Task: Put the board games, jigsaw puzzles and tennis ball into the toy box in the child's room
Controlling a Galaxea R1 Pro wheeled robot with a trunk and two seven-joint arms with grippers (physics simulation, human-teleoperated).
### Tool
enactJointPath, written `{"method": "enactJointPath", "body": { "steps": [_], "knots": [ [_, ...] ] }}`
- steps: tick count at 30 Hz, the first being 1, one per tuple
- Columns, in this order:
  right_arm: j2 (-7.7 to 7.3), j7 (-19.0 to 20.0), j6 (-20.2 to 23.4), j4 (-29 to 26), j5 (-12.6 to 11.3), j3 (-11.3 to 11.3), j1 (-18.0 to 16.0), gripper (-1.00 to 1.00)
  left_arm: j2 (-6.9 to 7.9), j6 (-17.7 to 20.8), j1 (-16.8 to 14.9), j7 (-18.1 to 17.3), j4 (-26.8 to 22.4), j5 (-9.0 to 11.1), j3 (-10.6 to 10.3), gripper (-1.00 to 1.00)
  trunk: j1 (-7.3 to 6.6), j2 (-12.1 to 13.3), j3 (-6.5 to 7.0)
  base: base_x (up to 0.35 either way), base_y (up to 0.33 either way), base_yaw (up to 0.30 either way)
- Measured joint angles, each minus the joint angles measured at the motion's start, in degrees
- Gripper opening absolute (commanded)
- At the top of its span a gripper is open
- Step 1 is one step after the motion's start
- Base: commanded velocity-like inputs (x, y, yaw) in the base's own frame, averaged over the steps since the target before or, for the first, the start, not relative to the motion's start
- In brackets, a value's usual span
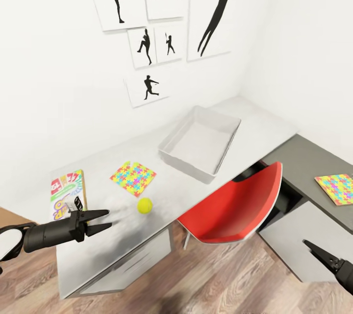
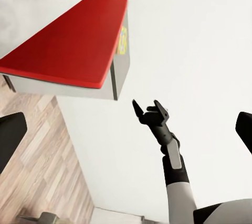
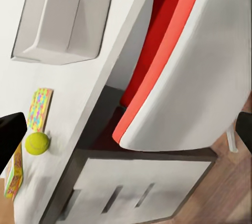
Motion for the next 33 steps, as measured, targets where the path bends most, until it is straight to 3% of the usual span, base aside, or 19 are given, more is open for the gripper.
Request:
{"method": "enactJointPath", "body": {
  "steps": [12, 33],
  "knots": [
    [0.26, 0.04, -0.04, 0.53, -0.09, -0.35, 0.0, 1.0, 0.37, 1.3, 0.06, 0.03, 0.0, 0.13, 3.48, 1.0, 0.0, 0.0, 0.49, 0.0, 0.0, -0.22],
    [0.97, 0.43, -0.62, 0.26, 0.01, -0.01, 0.0, 1.0, 0.64, 1.74, -0.02, -0.3, -0.08, 0.43, 3.78, 1.0, 0.0, 0.0, 2.42, -0.05, 0.0, -0.014]
  ]
}}
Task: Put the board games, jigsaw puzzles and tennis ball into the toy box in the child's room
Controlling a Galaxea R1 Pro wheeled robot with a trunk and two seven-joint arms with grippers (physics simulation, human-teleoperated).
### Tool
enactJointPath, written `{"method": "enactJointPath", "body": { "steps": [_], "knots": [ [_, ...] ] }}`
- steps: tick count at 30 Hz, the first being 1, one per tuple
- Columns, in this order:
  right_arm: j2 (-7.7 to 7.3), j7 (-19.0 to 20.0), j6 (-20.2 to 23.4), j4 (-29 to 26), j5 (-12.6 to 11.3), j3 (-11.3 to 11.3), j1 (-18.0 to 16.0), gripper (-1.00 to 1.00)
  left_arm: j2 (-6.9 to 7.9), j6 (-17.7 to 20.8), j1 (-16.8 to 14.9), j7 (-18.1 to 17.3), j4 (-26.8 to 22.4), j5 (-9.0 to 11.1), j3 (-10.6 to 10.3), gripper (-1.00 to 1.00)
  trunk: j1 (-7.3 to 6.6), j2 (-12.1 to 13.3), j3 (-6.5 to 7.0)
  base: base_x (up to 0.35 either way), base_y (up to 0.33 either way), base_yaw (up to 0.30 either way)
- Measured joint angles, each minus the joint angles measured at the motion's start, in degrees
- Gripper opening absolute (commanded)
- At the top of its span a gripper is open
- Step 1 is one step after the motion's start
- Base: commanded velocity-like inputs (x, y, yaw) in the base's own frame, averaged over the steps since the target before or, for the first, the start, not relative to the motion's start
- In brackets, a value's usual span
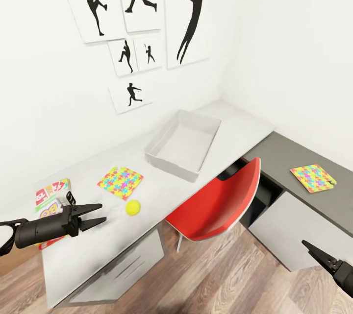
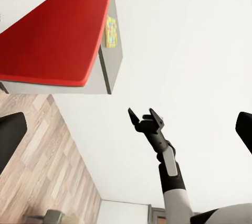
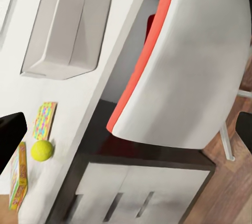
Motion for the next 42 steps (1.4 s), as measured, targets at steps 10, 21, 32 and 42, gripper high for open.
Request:
{"method": "enactJointPath", "body": {
  "steps": [10, 21, 32, 42],
  "knots": [
    [0.0, 0.01, -0.08, -0.1, 0.02, 0.08, 0.0, 1.0, 0.51, 0.0, 0.0, 0.0, -0.06, 0.01, -0.03, 1.0, -0.01, 0.0, 0.95, -0.009, 0.0, 0.0],
    [0.01, 0.09, -0.09, 0.12, 0.01, 0.17, 0.0, 1.0, 0.46, 0.0, 0.02, -0.01, -0.16, 0.01, -0.09, 1.0, 0.0, 0.0, 1.99, -0.011, 0.0, 0.0],
    [0.0, 0.18, -0.09, 0.18, 0.05, 0.1, 0.0, 1.0, 0.52, 0.0, 0.02, 0.0, -0.18, 0.01, -0.11, 1.0, -0.01, 0.0, 3.04, -0.031, 0.0, 0.0],
    [0.0, 0.23, -0.09, 0.2, 0.04, 0.09, 0.0, 1.0, 0.52, 0.0, 0.03, 0.0, -0.25, 0.01, -0.12, 1.0, -0.01, 0.0, 3.99, -0.001, 0.0, 0.0]
  ]
}}
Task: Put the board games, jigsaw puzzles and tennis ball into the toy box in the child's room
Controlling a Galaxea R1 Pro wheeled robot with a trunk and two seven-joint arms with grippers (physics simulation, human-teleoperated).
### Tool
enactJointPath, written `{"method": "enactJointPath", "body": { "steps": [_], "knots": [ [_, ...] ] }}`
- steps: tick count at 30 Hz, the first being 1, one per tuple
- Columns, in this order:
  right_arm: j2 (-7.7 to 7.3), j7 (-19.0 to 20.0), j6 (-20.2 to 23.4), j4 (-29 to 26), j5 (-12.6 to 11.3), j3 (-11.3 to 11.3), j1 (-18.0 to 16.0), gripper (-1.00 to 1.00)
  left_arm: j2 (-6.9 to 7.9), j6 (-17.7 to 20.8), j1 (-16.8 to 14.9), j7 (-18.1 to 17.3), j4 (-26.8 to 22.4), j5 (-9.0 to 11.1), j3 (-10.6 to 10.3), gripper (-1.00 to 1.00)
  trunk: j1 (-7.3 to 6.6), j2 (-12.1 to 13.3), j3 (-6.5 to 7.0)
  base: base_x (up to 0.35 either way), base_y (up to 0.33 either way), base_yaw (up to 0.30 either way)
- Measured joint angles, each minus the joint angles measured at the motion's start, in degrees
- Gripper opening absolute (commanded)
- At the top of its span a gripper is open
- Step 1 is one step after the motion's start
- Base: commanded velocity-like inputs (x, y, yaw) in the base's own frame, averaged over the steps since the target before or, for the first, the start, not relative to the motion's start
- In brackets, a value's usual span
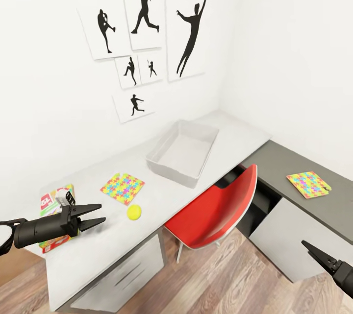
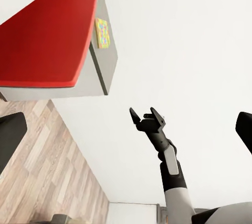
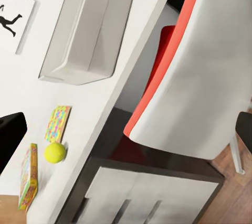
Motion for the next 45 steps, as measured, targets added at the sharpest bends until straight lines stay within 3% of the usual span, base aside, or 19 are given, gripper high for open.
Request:
{"method": "enactJointPath", "body": {
  "steps": [45],
  "knots": [
    [0.01, -0.01, 0.06, -0.2, -0.04, 0.11, 0.0, 1.0, 0.0, 0.0, 0.0, 0.0, -0.11, 0.0, -0.08, 1.0, 0.0, 0.01, 4.27, -0.032, 0.0, 0.0]
  ]
}}
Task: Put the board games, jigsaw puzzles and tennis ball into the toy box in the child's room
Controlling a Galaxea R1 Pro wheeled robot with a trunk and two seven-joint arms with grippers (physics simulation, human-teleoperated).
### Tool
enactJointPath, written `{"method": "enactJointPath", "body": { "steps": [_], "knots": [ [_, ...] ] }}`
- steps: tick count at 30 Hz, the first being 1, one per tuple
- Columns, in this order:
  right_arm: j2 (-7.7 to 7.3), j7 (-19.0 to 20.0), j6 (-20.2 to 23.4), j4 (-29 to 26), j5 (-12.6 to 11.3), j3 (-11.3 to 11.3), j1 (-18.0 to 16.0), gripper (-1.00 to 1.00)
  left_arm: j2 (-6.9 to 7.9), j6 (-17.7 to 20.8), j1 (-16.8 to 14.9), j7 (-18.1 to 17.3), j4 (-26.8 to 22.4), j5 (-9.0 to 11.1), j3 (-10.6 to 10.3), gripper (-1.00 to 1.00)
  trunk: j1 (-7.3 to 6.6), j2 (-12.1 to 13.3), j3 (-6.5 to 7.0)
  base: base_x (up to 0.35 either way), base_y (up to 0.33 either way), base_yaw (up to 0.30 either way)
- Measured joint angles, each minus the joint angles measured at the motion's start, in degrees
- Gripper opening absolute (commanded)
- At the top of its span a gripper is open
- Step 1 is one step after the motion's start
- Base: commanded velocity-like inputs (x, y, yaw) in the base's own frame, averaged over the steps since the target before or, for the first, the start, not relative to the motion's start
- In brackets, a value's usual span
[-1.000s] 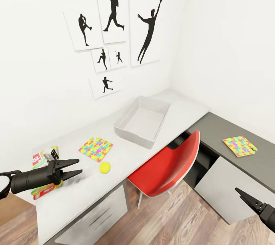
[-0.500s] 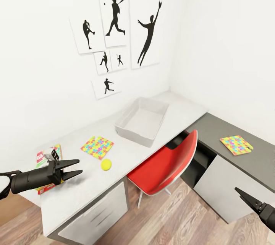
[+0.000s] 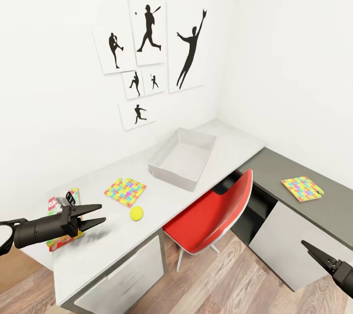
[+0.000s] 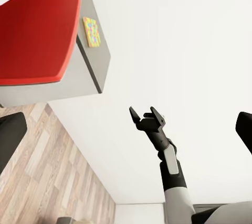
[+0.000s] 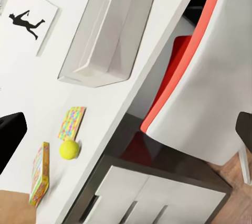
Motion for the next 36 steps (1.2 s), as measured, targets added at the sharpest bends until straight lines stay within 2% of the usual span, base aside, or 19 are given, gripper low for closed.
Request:
{"method": "enactJointPath", "body": {
  "steps": [15, 36],
  "knots": [
    [-0.01, 0.36, 0.03, 0.03, 0.0, -0.02, 0.0, 1.0, -0.06, 0.0, 0.01, 0.0, 0.0, 0.01, -0.18, 1.0, 0.01, 0.0, 1.43, -0.107, 0.0, 0.0],
    [-0.01, 0.4, 0.03, 0.2, 0.0, -0.02, 0.0, 1.0, -0.07, 0.0, 0.02, 0.0, 0.0, 0.0, -0.09, 1.0, 0.0, 0.01, 3.42, -0.006, 0.0, 0.0]
  ]
}}
